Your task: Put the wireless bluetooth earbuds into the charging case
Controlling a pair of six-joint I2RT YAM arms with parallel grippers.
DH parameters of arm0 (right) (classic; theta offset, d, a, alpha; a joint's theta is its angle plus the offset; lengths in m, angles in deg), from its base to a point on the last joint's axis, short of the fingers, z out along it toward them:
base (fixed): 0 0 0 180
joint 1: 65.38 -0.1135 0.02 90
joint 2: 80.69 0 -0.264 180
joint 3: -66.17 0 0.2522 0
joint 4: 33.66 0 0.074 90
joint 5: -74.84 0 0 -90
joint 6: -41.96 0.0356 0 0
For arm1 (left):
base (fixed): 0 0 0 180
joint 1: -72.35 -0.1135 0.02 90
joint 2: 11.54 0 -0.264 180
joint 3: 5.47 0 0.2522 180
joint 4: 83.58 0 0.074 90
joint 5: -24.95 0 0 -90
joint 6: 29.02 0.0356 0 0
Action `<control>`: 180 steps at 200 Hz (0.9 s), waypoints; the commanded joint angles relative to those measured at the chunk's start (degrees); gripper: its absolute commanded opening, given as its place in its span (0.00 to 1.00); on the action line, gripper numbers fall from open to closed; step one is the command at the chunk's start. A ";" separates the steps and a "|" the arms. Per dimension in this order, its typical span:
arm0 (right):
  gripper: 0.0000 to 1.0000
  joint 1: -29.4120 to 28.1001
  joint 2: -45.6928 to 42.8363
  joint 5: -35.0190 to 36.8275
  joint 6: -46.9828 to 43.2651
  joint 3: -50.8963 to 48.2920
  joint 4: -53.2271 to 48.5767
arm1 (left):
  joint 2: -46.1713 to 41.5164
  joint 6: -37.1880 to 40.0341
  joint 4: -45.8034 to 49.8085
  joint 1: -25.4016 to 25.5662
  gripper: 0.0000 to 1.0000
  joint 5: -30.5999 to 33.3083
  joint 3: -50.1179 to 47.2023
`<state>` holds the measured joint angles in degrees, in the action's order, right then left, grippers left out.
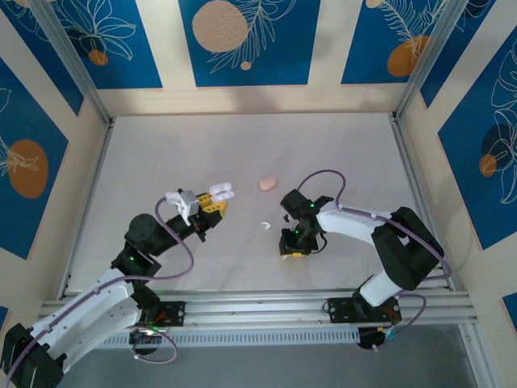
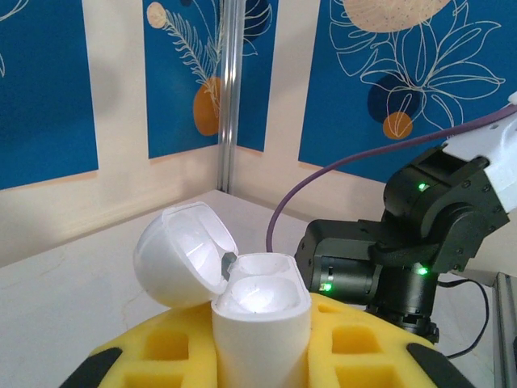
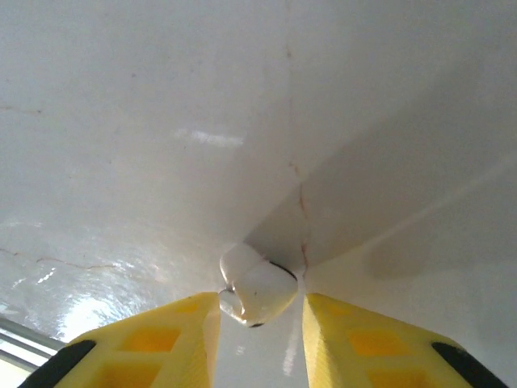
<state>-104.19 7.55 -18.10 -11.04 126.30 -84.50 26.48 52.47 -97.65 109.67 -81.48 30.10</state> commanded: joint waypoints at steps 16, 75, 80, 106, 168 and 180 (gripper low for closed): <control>0.30 -0.15 -1.67 0.91 4.58 -1.82 -0.49 | 0.04 -0.61 -2.29 0.55 0.12 -0.75 1.75; 0.22 4.36 -4.13 -3.14 2.91 -5.03 3.78 | -0.23 -0.67 -2.22 0.55 0.12 -0.80 1.67; 0.21 4.80 -4.51 -3.70 2.98 -5.56 4.49 | -0.27 -0.69 -2.26 0.60 0.12 -0.80 1.66; 0.17 8.32 -7.00 -12.22 1.73 -9.04 11.78 | 0.08 -1.06 -2.64 0.54 0.12 -0.89 1.49; 0.17 21.14 -8.97 -30.92 4.05 -16.27 25.66 | 0.92 -1.46 -3.49 0.64 0.12 -1.15 1.40; 0.17 22.55 -8.54 -30.36 4.14 -16.21 24.90 | 1.00 -1.59 -3.72 0.64 0.12 -1.13 1.40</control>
<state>-83.86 -0.99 -42.53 -7.85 110.65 -62.10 27.40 51.90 -98.04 109.67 -81.50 30.10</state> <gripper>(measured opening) 0.169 0.199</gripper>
